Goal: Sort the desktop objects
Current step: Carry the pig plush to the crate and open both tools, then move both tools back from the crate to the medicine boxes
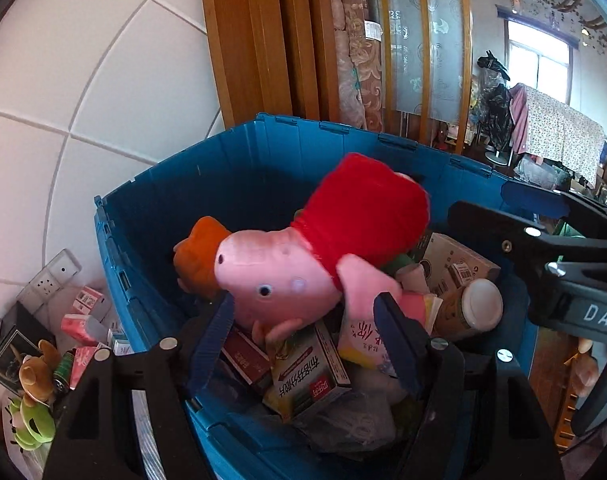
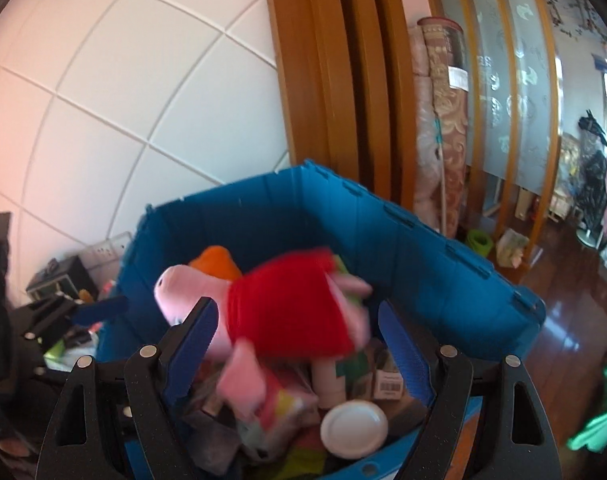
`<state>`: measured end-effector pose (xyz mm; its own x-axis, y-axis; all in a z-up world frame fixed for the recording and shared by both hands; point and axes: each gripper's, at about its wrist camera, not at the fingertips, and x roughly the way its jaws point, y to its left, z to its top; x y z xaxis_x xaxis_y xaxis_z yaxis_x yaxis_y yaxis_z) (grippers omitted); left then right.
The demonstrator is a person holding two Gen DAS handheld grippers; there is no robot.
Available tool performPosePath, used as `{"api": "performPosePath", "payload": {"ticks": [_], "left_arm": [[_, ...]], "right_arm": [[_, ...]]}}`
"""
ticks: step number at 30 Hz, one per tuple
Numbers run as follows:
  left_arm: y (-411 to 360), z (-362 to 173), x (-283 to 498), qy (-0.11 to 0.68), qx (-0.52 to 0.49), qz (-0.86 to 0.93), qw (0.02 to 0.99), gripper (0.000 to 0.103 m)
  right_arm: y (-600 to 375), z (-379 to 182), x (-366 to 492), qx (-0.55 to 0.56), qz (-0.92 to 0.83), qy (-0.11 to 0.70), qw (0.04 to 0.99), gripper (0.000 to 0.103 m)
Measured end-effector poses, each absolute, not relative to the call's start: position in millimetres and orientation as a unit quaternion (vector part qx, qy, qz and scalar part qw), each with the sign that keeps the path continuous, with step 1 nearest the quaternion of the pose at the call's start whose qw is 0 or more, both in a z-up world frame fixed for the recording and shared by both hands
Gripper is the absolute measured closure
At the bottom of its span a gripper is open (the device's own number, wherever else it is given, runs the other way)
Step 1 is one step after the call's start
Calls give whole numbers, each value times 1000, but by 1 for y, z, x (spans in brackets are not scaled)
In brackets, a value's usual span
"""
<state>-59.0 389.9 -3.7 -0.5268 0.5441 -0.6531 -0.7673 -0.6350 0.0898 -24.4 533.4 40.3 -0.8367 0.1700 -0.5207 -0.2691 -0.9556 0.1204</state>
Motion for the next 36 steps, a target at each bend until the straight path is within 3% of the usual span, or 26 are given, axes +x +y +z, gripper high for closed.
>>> {"api": "performPosePath", "payload": {"ticks": [4, 9, 21, 36], "left_arm": [[365, 0, -62, 164, -297, 863, 374, 32], [332, 11, -60, 132, -271, 887, 350, 31], [234, 15, -65, 82, -247, 923, 284, 30], [94, -22, -95, 35, -277, 943, 182, 30]], "right_arm": [[533, 31, -33, -274, 951, 99, 107, 19], [521, 28, -35, -275, 951, 94, 110, 0], [447, 48, -28, -231, 968, 25, 98, 0], [318, 55, -41, -184, 983, -13, -18, 0]]}}
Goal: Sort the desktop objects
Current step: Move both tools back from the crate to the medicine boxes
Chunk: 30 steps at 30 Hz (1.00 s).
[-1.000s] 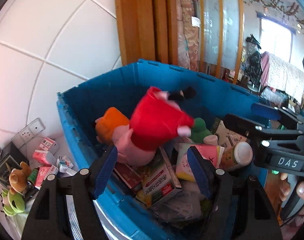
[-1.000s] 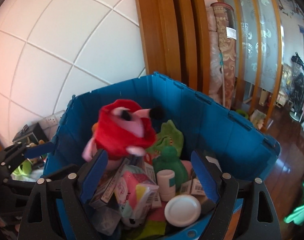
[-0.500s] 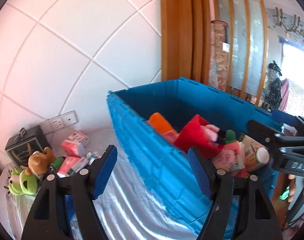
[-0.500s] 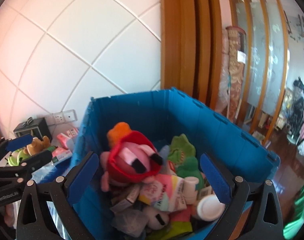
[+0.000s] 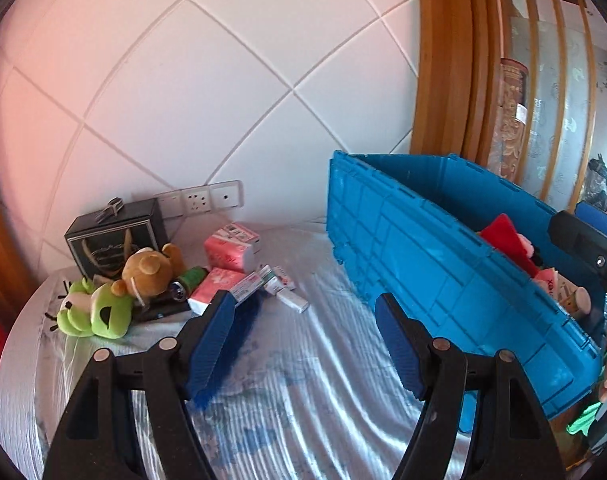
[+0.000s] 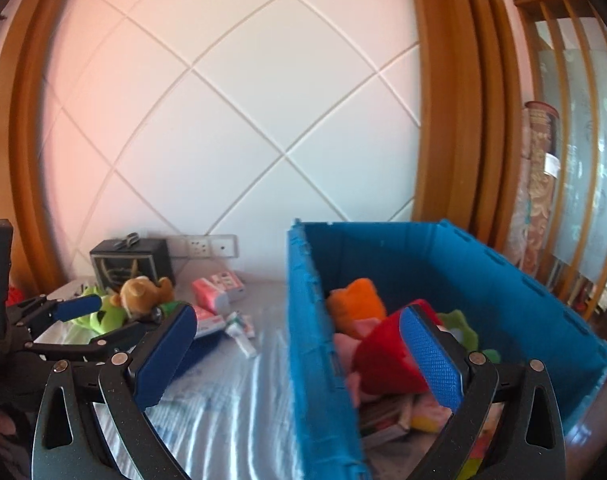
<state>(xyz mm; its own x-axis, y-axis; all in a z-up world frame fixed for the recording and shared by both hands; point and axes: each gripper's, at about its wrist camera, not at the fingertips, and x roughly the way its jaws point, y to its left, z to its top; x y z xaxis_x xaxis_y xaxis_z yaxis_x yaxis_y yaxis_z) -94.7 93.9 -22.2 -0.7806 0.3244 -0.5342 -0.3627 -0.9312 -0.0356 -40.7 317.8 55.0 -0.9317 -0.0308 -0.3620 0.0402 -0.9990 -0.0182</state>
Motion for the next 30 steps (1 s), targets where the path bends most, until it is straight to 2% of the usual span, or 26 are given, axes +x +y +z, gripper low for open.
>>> {"api": "performPosePath", "payload": {"ticks": [13, 30], "left_arm": [[-10, -109, -147, -10, -370, 925, 80, 30], [3, -188, -224, -2, -449, 889, 92, 30]], "right_arm": [[243, 10, -96, 241, -965, 43, 91, 0], [212, -91, -202, 372, -919, 58, 116, 0]]}}
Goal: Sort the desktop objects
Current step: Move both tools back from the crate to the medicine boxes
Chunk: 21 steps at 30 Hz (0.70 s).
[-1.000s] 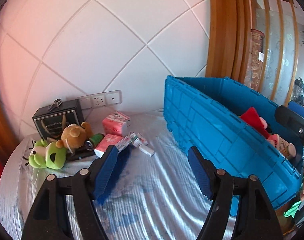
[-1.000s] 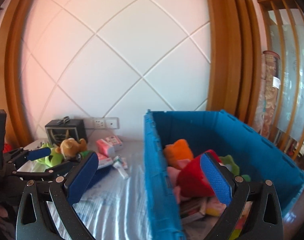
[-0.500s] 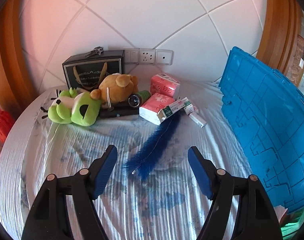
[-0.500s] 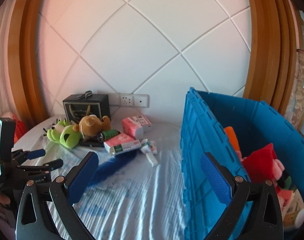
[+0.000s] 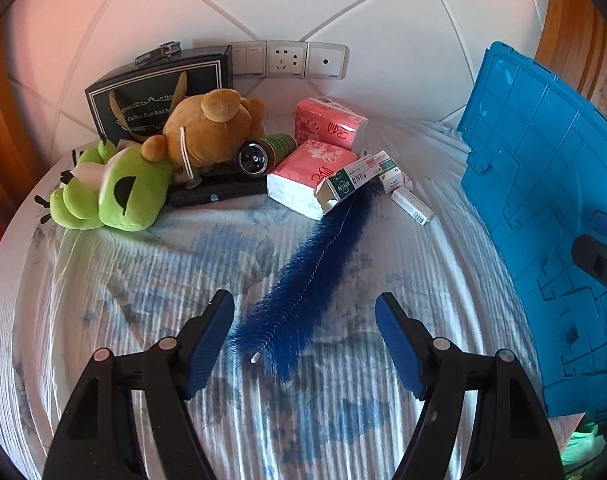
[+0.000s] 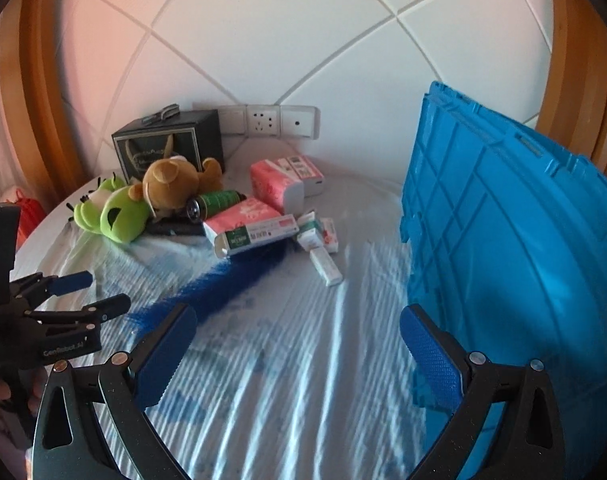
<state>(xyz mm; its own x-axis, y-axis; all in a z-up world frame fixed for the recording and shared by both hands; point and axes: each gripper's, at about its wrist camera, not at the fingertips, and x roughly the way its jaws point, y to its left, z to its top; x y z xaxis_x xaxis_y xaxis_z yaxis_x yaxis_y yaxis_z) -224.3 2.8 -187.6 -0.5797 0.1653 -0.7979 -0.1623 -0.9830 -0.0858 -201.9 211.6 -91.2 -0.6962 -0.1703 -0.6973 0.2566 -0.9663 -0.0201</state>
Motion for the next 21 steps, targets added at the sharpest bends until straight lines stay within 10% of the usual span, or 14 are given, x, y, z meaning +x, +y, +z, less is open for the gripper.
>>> {"api": "performPosePath", "payload": {"ticks": [21], "left_arm": [[56, -228, -334, 69, -447, 882, 132, 30]], "right_arm": [[222, -204, -302, 480, -873, 33, 77, 0]]}}
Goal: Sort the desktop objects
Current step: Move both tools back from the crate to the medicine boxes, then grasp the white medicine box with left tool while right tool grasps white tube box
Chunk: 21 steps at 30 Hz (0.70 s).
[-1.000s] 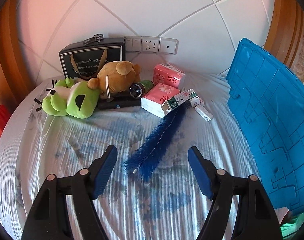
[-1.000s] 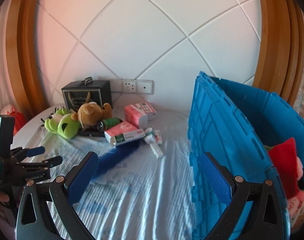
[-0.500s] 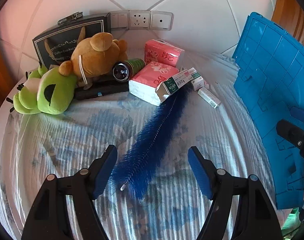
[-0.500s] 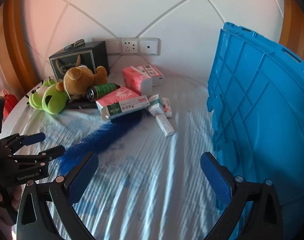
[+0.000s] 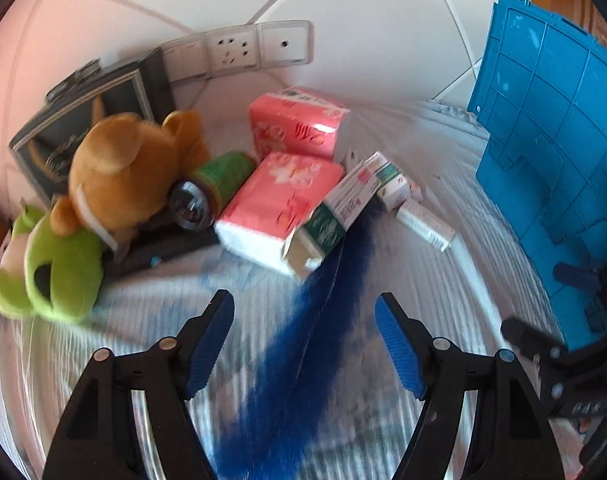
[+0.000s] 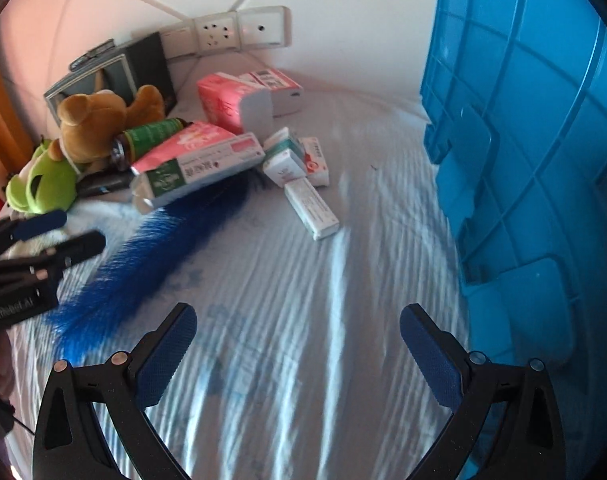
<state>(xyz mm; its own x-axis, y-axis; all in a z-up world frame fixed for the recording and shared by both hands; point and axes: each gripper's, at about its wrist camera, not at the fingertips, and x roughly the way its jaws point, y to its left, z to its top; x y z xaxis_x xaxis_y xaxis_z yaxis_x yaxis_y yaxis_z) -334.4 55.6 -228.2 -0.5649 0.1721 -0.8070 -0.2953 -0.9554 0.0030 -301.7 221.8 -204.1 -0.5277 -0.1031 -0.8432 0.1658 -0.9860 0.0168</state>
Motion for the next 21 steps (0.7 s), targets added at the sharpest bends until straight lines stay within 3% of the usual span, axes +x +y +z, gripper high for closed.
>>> {"api": "performPosePath", "payload": {"ticks": [9, 10, 11, 13, 16, 21], "left_arm": [[111, -264, -405, 116, -455, 868, 162, 31], [114, -271, -411, 114, -464, 863, 166, 37], [116, -275, -413, 116, -463, 864, 162, 52], [117, -274, -406, 137, -447, 872, 144, 66], [96, -270, -392, 79, -464, 870, 150, 77], [51, -275, -359, 2, -488, 862, 134, 77]], "right_arm": [[231, -222, -325, 483, -873, 8, 68, 0], [231, -224, -327, 483, -873, 9, 67, 0], [231, -225, -329, 484, -873, 9, 67, 0], [234, -228, -333, 484, -873, 6, 62, 0], [238, -232, -339, 486, -872, -2, 60, 0], [235, -240, -358, 484, -873, -6, 65, 0]]}}
